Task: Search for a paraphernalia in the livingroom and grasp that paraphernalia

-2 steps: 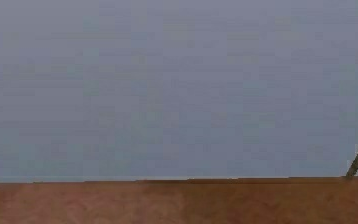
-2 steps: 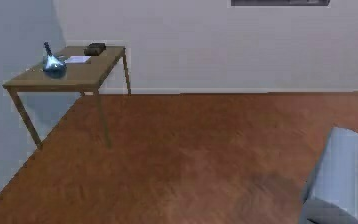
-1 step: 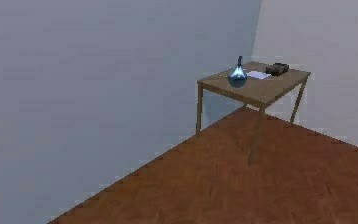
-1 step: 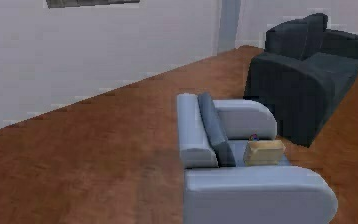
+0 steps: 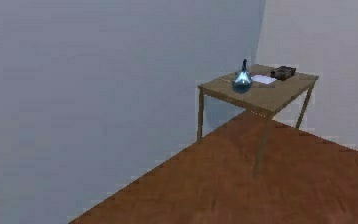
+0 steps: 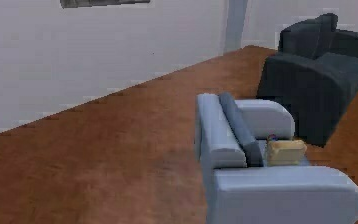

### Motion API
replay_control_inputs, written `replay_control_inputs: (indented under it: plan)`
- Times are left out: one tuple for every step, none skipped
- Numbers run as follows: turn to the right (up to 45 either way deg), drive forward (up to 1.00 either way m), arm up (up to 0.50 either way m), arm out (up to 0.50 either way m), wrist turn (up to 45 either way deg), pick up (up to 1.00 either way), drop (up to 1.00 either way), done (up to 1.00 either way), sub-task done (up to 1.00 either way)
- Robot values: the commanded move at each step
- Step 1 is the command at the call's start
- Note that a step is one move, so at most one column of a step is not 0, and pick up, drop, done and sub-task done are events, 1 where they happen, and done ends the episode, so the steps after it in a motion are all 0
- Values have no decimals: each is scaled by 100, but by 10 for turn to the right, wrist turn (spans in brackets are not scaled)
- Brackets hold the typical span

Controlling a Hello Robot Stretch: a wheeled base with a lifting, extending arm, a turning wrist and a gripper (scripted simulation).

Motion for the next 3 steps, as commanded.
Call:
replay_control_inputs:
  plan:
    - [450,0,0,0,0,0,0,0,0]
    - [90,0,0,0,0,0,0,0,0]
    - [0,70,0,0,0,0,0,0,0]
